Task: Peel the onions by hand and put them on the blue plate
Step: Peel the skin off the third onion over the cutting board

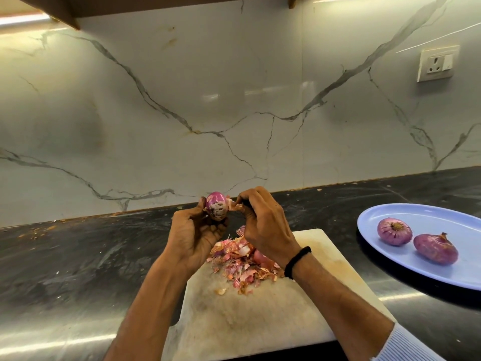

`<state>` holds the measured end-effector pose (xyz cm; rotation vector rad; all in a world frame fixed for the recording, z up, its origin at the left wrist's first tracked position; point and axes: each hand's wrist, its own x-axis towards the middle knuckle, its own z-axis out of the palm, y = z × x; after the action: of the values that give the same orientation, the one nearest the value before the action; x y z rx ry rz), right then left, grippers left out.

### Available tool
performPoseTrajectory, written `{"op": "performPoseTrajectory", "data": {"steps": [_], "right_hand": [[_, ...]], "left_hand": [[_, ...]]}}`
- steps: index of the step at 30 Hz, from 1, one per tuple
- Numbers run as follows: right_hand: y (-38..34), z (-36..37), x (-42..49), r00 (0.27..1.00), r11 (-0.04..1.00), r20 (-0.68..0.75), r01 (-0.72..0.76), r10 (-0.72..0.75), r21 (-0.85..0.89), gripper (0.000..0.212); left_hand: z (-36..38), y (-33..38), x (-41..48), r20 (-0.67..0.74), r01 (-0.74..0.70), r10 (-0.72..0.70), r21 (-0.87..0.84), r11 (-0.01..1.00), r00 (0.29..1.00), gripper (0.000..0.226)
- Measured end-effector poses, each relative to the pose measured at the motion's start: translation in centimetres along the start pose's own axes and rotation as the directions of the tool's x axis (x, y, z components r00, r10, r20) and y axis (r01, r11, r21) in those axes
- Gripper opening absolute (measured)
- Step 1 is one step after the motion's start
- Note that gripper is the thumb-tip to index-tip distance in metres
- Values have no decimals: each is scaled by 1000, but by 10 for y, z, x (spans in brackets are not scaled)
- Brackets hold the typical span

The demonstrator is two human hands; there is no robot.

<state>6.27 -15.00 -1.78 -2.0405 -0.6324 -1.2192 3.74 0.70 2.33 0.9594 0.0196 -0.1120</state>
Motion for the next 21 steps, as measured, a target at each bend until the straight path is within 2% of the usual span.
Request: {"op": "performPoseTrajectory", "data": {"steps": [1, 3, 5, 7, 10, 12, 15, 18, 21], "right_hand": [[-1, -1, 1, 1000, 999, -7, -14, 14, 47, 15], [-6, -4, 2, 997, 982, 6, -82, 82, 170, 24], [-9, -7, 3, 981, 949, 71, -190, 178, 250, 34], [-8, -6, 3, 954, 910, 143, -296, 265, 291, 34], [-6, -2, 5, 907, 803, 200, -422, 371, 420, 26], [-7, -2, 6, 875, 697, 223, -479, 431, 533, 21], [-9, -1, 5, 834, 555, 241, -519, 497, 650, 20], [-10, -2, 4, 790, 400, 272, -534, 549, 745, 19], [-12, -1, 4, 762, 383, 260, -551, 594, 741, 13]], "left_hand": [[0, 0, 0, -5, -17, 17, 38, 999, 1000, 32], [0, -1, 1, -22, -64, 68, 133, 989, 997, 31], [-1, -3, 2, -19, -94, 100, 202, 975, 995, 31], [-1, -5, 4, 0, -114, 118, 249, 962, 993, 30], [-1, -7, 7, 11, -139, 143, 313, 939, 990, 28], [-3, -8, 10, 39, -180, 178, 333, 926, 983, 31], [-5, -9, 12, 105, -236, 212, 341, 910, 972, 44], [-6, -9, 14, 144, -265, 227, 360, 894, 963, 40], [-7, -10, 14, 194, -306, 248, 385, 870, 949, 37]]}}
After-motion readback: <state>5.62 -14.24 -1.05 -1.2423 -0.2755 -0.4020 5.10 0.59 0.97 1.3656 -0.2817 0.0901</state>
